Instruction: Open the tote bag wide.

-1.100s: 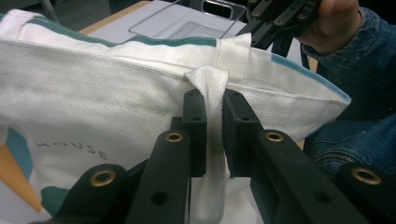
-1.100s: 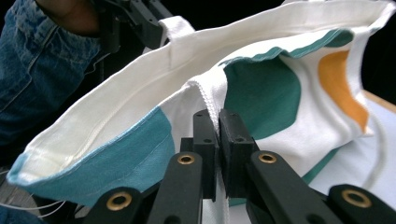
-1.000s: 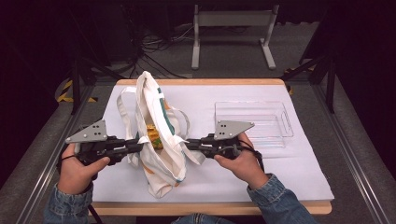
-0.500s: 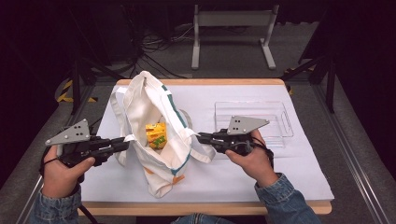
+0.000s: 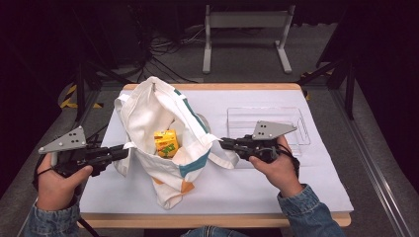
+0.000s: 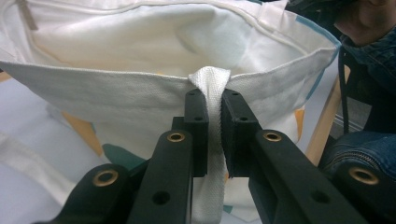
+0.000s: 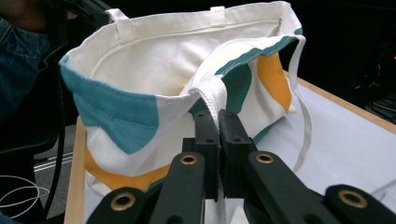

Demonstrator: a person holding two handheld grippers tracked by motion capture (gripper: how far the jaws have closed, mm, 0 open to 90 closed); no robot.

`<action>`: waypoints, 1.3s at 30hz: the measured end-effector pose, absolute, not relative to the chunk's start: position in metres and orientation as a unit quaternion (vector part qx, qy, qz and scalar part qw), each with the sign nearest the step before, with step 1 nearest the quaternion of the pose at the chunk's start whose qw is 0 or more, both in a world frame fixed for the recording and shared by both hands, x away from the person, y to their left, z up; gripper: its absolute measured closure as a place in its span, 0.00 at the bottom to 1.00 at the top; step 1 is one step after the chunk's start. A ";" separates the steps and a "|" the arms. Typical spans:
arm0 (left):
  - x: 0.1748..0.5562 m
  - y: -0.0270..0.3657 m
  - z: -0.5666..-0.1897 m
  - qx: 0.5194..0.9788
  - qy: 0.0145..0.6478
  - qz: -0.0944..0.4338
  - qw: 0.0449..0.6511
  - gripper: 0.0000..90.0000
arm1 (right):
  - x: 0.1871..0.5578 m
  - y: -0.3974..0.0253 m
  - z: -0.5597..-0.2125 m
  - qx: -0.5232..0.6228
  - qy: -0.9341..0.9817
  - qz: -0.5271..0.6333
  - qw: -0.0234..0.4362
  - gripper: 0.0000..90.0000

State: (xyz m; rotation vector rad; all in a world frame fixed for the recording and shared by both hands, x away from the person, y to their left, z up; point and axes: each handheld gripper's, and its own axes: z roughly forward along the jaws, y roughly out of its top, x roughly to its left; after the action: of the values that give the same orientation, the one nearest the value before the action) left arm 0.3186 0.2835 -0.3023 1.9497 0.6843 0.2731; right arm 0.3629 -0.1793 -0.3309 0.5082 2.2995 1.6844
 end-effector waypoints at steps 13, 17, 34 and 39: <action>0.322 0.297 -0.312 0.798 0.322 0.110 0.497 0.93 | 0.361 -0.199 -0.340 0.200 0.787 0.571 0.123 0.97; 0.323 0.298 -0.317 0.794 0.329 0.101 0.501 0.93 | 0.360 -0.200 -0.342 0.202 0.787 0.570 0.120 0.97; 0.342 0.302 -0.350 0.807 0.354 0.054 0.470 0.93 | 0.365 -0.201 -0.365 0.220 0.805 0.543 0.096 0.97; 0.346 0.301 -0.357 0.808 0.355 0.049 0.468 0.94 | 0.368 -0.202 -0.374 0.229 0.810 0.532 0.091 0.97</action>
State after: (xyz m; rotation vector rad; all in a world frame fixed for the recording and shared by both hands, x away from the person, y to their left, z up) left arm 0.3462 0.3008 -0.3566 1.9822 0.8704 0.1194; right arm 0.3682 -0.2020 -0.3742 0.6797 2.4065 1.5818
